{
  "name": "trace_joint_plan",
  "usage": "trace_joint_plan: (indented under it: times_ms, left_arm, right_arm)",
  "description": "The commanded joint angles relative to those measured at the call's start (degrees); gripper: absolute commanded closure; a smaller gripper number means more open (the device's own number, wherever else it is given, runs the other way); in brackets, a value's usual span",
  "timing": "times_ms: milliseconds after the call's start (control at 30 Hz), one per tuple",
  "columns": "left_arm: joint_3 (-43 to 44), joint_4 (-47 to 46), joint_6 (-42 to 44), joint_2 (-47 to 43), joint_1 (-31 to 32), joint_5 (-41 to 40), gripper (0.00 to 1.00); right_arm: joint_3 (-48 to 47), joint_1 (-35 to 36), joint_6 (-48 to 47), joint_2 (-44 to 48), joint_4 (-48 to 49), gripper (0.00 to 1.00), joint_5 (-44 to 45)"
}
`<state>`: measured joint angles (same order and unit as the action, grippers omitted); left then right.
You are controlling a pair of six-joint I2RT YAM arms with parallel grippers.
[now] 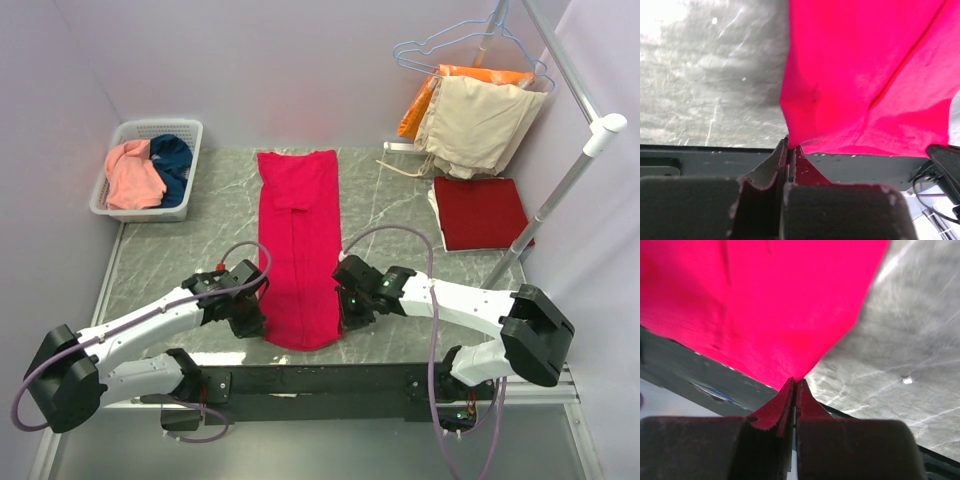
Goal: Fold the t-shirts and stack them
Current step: Fold the tshirt
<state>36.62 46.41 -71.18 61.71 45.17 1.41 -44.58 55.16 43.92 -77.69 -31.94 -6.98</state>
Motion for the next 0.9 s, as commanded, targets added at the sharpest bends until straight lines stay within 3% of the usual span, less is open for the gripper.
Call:
trace_joint_plan:
  times_ms: [0, 200, 467, 867]
  left_arm:
    - [4.1, 1.1, 1.0, 1.0, 0.5, -4.7, 0.99]
    - [9.1, 4.8, 1.7, 2.4, 0.6, -8.3, 0.99]
    - [16.3, 6.2, 1.1, 6.6, 0.5, -20.0, 0.99]
    - [36.1, 5.2, 9.0, 29.3, -1.6, -32.9, 0.99]
  right_arm:
    - [-6.3, 0.5, -1.1, 1.2, -3.9, 1.0, 5.9]
    - [-11.4, 0.0, -2.7, 0.1, -6.0, 1.0, 9.6]
    - [-16.4, -4.1, -5.9, -2.6, -6.3, 1.0, 12.4]
    - [-28.9, -16.6, -12.9, -15.0, -2.7, 1.0, 13.0]
